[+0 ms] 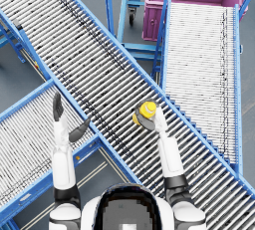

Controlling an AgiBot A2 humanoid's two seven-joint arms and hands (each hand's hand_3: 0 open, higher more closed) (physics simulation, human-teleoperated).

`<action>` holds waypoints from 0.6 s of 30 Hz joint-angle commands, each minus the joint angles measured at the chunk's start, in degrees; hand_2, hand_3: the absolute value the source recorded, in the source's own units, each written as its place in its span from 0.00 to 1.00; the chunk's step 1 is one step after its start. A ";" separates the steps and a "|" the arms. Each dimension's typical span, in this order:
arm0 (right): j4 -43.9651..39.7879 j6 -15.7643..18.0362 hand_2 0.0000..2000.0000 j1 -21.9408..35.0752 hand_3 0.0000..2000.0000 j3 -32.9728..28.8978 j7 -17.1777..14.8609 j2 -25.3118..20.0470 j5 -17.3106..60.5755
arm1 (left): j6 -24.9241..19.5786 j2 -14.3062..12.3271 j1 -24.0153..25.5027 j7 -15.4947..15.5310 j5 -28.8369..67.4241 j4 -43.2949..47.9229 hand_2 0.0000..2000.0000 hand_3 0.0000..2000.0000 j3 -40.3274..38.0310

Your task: Pick up the oil and place it on the left assembly line, put the cola on the right, and keep Sprite still

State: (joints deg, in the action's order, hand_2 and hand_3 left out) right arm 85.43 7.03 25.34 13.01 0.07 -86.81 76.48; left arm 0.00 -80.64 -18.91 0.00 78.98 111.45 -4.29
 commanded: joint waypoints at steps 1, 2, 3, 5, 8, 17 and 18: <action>6.26 0.66 1.00 9.14 1.00 -0.14 -0.04 -2.04 0.00 | 0.00 -0.02 2.23 0.00 0.00 2.11 0.00 0.00 3.10; 6.78 1.22 1.00 17.82 1.00 17.66 -0.07 14.63 0.00 | 0.00 0.08 2.99 0.00 0.00 1.96 0.00 0.00 4.64; 6.78 1.69 1.00 12.87 1.00 3.18 0.07 -0.37 -0.06 | 0.00 0.24 3.61 0.00 0.00 1.78 0.00 0.00 6.97; 8.78 2.69 1.00 14.09 1.00 4.71 -0.12 -1.17 0.00 | 0.00 0.37 4.08 0.00 0.00 1.11 0.00 0.00 10.32; 11.89 3.47 1.00 14.33 1.00 7.95 -0.13 -2.36 -0.01 | 0.00 -0.27 3.22 0.00 5.08 -0.61 0.00 0.00 15.24; 13.44 4.32 1.00 10.20 1.00 17.54 -0.12 -0.80 0.00 | 0.00 -3.96 -0.59 0.00 22.74 -3.96 0.00 0.00 22.14; 14.14 4.34 1.00 9.43 1.00 18.55 -0.14 -0.32 0.00 | 0.00 -4.33 -0.96 0.00 23.23 -4.73 0.00 0.00 22.60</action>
State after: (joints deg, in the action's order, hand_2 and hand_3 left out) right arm 98.21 11.48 35.24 29.04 -0.09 -87.77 76.48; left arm 0.00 -83.96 -18.32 0.00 102.56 107.83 16.89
